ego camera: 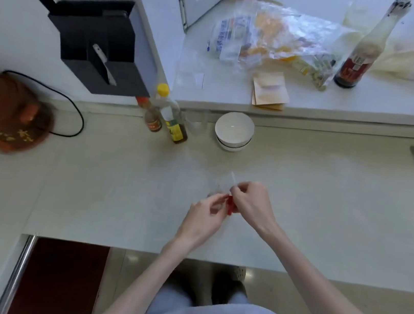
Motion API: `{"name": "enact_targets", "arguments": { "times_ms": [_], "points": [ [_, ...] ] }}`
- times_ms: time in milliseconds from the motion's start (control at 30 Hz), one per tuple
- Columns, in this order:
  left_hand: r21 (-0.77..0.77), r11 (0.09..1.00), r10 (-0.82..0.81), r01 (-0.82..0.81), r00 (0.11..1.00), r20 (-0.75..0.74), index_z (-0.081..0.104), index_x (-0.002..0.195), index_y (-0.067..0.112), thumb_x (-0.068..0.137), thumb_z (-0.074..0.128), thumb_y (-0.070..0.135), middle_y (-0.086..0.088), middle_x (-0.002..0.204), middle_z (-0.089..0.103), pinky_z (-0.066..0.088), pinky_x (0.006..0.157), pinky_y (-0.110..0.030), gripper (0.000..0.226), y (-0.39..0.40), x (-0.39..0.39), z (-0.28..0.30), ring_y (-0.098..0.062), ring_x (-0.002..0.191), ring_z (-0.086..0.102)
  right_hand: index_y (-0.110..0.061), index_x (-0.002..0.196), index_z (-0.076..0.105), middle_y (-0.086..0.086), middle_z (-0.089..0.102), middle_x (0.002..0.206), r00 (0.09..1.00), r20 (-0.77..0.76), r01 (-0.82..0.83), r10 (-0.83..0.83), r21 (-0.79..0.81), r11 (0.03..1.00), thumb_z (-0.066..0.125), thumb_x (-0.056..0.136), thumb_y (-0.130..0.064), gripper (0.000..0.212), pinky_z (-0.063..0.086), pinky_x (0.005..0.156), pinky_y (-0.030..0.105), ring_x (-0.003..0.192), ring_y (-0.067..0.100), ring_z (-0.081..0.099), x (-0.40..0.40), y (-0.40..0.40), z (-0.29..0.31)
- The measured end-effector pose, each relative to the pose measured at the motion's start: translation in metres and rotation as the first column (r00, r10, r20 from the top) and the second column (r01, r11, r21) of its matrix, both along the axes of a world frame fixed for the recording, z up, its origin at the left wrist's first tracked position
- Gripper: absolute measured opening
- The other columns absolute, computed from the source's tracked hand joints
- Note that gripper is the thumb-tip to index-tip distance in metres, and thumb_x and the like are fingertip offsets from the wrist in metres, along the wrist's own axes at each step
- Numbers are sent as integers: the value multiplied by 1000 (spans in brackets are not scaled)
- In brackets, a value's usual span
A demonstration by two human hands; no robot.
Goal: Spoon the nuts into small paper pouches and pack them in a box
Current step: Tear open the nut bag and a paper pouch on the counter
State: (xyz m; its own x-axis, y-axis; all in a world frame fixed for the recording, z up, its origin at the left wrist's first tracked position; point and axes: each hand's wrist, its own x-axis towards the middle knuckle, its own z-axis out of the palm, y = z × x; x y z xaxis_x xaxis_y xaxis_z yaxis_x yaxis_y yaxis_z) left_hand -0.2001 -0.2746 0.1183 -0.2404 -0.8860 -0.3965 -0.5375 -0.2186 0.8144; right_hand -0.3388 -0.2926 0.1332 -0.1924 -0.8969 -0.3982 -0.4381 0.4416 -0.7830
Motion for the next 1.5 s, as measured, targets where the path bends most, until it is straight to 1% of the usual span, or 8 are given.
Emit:
{"name": "enact_targets", "arguments": {
  "times_ms": [233, 400, 533, 800, 1067, 1200, 1267, 1500],
  "points": [
    [-27, 998, -51, 50, 998, -24, 66, 111, 43, 86, 61, 32, 14, 96, 75, 57, 86, -34, 27, -53, 3, 7, -2, 95, 69, -5, 63, 71, 10, 70, 60, 997, -46, 62, -60, 40, 997, 51, 77, -12, 25, 59, 60, 34, 63, 24, 71, 13, -42, 0],
    [21, 997, -68, 71, 992, -108, 63, 93, 62, 84, 57, 37, 10, 84, 76, 59, 81, -45, 26, -78, 17, 11, -5, 87, 71, 0, 66, 72, 13, 71, 61, 988, 8, 154, -155, 28, 988, 58, 84, -21, 32, 59, 70, 46, 64, 27, 71, 29, -56, 1],
    [28, 995, -94, 98, 989, -116, 67, 120, 36, 87, 56, 39, 0, 91, 77, 59, 80, -45, 34, -98, 30, 2, -12, 86, 72, 3, 74, 73, 18, 72, 68, 976, 30, 216, -217, 34, 976, 58, 91, -27, 37, 57, 79, 48, 69, 27, 72, 41, -67, 0],
    [97, 985, -136, 144, 987, -87, 68, 123, 25, 88, 59, 28, -6, 100, 76, 58, 84, -44, 37, -116, 49, -26, -20, 96, 71, 5, 89, 72, 22, 73, 83, 943, 162, 275, -290, 105, 956, 52, 94, -11, 26, 58, 83, 43, 73, 24, 71, 66, -62, -14],
    [86, 975, -206, 203, 978, 26, 63, 127, 16, 84, 63, 20, -10, 98, 76, 54, 89, -36, 43, -116, 53, -33, -22, 106, 68, -2, 70, 71, 18, 66, 68, 993, 31, 105, -114, 211, 972, 54, 76, 0, 17, 53, 68, 31, 67, 17, 60, 65, -68, -18],
    [110, 975, -198, 192, 979, 51, 72, 92, 20, 87, 61, 27, -4, 79, 77, 60, 72, -37, 14, -109, 46, -36, -17, 74, 74, -8, 55, 63, 13, 66, 59, 996, -82, 8, 18, 304, 953, 52, 84, -10, 30, 52, 50, 21, 48, 19, 64, 56, -66, -21],
    [91, 975, -214, 205, 970, 112, 68, 79, 25, 84, 59, 35, 0, 69, 75, 60, 65, -38, 14, -110, 40, -38, -16, 64, 72, -8, 56, 63, 9, 65, 54, 992, -100, -37, 72, 317, 948, 49, 83, -11, 31, 51, 44, 19, 42, 17, 63, 52, -67, -22],
    [-17, 977, -206, 215, 954, 220, 61, 65, 22, 72, 50, 22, -5, 55, 69, 59, 49, -40, 13, -129, 32, -20, -19, 47, 67, -5, 46, 54, 12, 59, 47, 933, -270, -166, 237, 261, 951, 52, 72, -9, 26, 46, 35, 26, 35, 24, 58, 31, -80, -8]
  ]
}}
